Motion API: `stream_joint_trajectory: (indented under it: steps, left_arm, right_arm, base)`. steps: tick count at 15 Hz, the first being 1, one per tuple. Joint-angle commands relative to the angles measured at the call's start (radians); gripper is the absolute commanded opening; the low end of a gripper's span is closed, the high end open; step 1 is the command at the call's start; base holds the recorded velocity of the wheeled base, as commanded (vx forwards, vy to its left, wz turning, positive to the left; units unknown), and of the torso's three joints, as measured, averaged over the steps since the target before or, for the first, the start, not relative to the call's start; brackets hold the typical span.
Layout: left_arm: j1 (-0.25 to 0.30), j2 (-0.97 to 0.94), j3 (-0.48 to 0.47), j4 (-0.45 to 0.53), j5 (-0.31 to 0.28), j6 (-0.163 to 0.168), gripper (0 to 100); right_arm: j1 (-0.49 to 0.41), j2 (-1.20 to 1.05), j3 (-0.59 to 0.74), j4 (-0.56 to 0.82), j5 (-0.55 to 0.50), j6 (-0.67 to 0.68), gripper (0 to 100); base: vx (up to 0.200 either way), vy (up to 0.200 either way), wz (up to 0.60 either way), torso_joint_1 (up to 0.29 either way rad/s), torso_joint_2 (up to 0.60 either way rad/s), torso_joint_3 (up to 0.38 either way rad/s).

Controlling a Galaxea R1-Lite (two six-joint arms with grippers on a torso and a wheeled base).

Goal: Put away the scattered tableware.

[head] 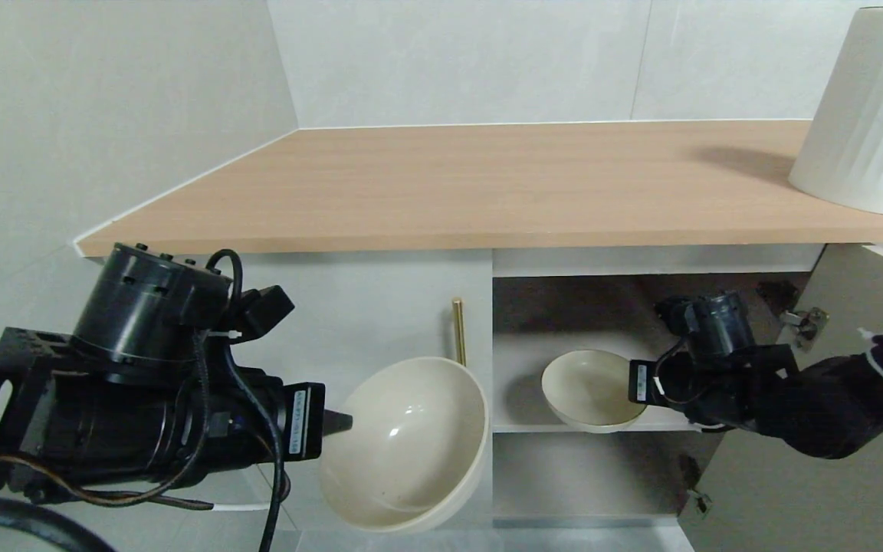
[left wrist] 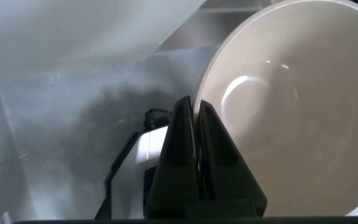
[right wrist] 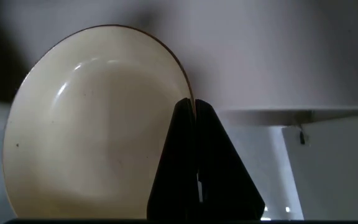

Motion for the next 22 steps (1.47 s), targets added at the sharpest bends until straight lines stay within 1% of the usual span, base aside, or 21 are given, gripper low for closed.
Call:
stream_joint_trajectory:
  steps: [1, 5, 6, 8, 12, 14, 17, 19, 22]
  left_arm:
    - [-0.012, 0.02, 0.003, 0.0, 0.001, 0.0, 0]
    - [-0.012, 0.021, 0.004, 0.002, 0.001, 0.0, 0]
    - [-0.013, 0.021, 0.004, 0.006, 0.001, 0.001, 0]
    - [-0.018, 0.021, 0.004, 0.016, 0.001, 0.006, 0]
    - [-0.02, 0.035, 0.004, 0.016, 0.004, 0.008, 0]
    - [-0.02, 0.038, 0.004, 0.016, 0.004, 0.008, 0]
    - [-0.024, 0.043, 0.004, 0.016, 0.004, 0.008, 0]
    - [-0.024, 0.046, 0.004, 0.016, 0.004, 0.008, 0]
    - [-0.024, 0.046, 0.004, 0.016, 0.004, 0.008, 0]
  right_arm:
    - [-0.016, 0.134, 0.002, -0.067, -0.02, 0.002, 0]
    - [-0.021, 0.213, -0.009, -0.133, -0.037, 0.031, 0]
    - [-0.022, 0.26, -0.015, -0.184, -0.066, 0.031, 0]
    - [-0.024, 0.307, -0.024, -0.235, -0.086, 0.028, 0]
    - [-0.054, 0.393, -0.104, -0.236, -0.129, 0.031, 0]
    - [-0.059, 0.418, -0.129, -0.236, -0.133, 0.032, 0]
    - [-0.071, 0.439, -0.165, -0.236, -0.167, 0.039, 0]
    - [-0.079, 0.444, -0.185, -0.235, -0.17, 0.065, 0]
    - [-0.1, 0.457, -0.218, -0.231, -0.181, 0.069, 0]
  base:
    - [0.0, 0.0, 0.0, 0.0, 0.0, 0.0]
    - [0.0, 0.0, 0.0, 0.0, 0.0, 0.0]
    - [0.0, 0.0, 0.0, 0.0, 0.0, 0.0]
    - [0.0, 0.0, 0.0, 0.0, 0.0, 0.0]
    - [0.0, 0.0, 0.0, 0.0, 0.0, 0.0]
    - [0.0, 0.0, 0.0, 0.0, 0.0, 0.0]
    - [0.0, 0.0, 0.0, 0.0, 0.0, 0.0]
    - [0.0, 0.0, 0.0, 0.0, 0.0, 0.0]
    - [0.0, 0.0, 0.0, 0.0, 0.0, 0.0]
